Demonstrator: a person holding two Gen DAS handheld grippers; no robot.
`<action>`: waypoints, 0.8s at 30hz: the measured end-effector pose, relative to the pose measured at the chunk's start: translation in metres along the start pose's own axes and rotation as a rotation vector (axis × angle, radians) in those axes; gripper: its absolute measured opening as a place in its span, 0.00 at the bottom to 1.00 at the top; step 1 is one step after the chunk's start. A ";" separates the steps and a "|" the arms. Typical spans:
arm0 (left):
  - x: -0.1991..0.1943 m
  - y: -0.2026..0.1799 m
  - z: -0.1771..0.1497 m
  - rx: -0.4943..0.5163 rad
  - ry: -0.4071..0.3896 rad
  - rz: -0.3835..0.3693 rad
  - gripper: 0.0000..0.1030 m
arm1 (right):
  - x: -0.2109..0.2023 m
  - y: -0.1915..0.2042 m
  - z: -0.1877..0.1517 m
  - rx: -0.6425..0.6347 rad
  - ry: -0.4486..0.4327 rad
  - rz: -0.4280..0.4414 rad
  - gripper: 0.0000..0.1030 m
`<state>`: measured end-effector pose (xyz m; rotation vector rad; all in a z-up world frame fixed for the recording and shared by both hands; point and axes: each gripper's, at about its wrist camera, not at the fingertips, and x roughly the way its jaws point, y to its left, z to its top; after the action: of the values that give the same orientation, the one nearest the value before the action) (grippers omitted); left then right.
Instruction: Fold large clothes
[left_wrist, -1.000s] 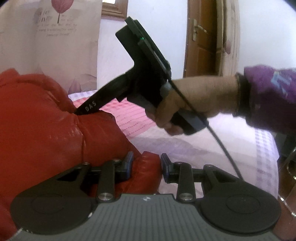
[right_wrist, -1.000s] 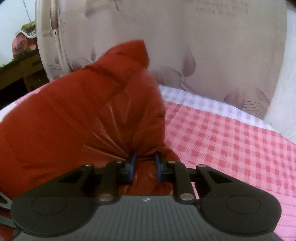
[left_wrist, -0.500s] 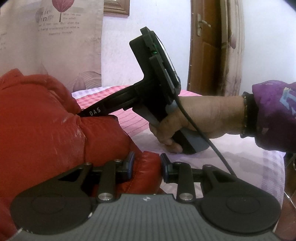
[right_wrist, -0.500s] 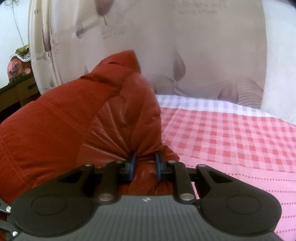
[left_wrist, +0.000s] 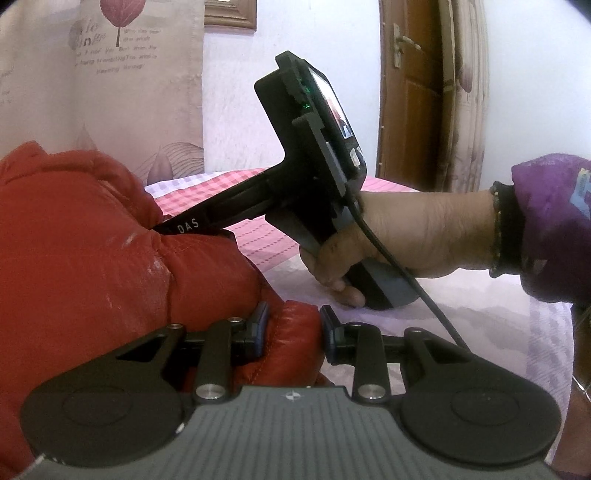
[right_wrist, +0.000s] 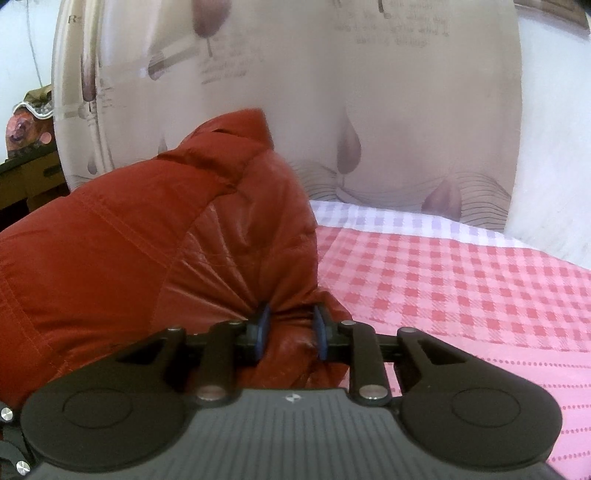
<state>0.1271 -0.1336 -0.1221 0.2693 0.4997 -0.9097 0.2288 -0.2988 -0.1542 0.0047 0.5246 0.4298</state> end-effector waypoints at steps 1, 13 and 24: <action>-0.001 0.000 0.000 0.004 -0.002 0.000 0.34 | 0.000 -0.001 0.000 0.008 0.001 -0.005 0.27; -0.109 -0.009 0.021 0.043 -0.205 0.108 1.00 | -0.011 -0.021 0.013 0.272 0.036 -0.107 0.88; -0.141 0.169 0.015 -0.384 -0.120 0.165 1.00 | -0.079 -0.054 -0.020 0.683 -0.065 0.235 1.00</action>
<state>0.1953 0.0563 -0.0339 -0.0924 0.5215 -0.6486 0.1788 -0.3814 -0.1399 0.7406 0.5880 0.4602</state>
